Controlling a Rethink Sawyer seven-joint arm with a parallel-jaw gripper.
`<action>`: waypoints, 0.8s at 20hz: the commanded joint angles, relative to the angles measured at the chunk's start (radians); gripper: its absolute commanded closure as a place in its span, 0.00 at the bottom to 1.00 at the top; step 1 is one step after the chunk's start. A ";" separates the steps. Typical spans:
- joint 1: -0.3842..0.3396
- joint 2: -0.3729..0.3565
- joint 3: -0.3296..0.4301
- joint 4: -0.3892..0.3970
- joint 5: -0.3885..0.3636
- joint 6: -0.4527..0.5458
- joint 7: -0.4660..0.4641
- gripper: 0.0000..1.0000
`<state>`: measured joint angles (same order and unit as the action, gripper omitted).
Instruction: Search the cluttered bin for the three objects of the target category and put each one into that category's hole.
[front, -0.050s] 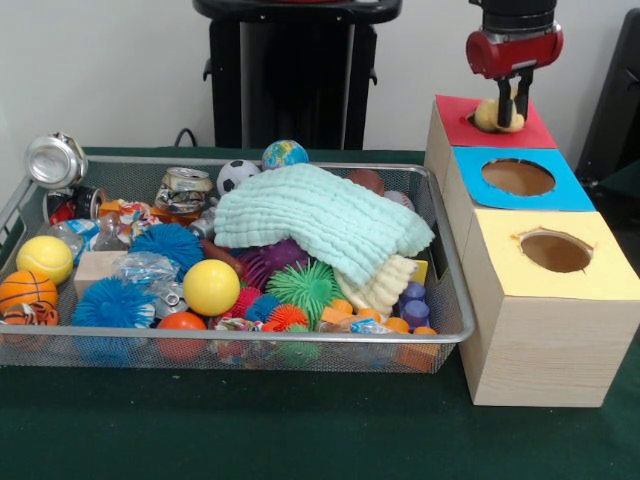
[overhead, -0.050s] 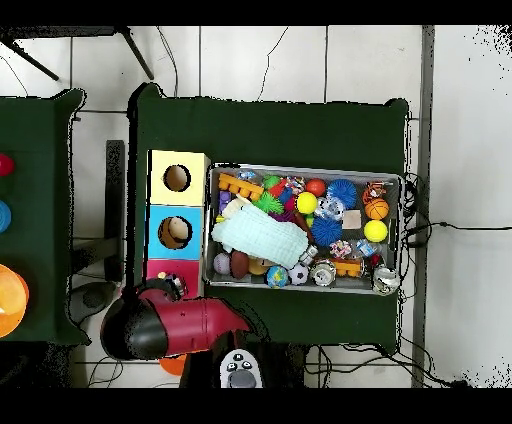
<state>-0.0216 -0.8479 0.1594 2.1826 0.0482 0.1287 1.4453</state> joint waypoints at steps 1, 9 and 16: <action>0.009 0.036 -0.021 -0.093 -0.019 -0.024 0.156 0.00; 0.026 0.038 -0.038 -0.108 -0.016 0.007 0.148 0.00; 0.060 0.026 -0.089 -0.149 -0.014 0.091 0.131 0.00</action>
<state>0.0229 -0.8409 0.1127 2.1626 0.0479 0.1295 1.4453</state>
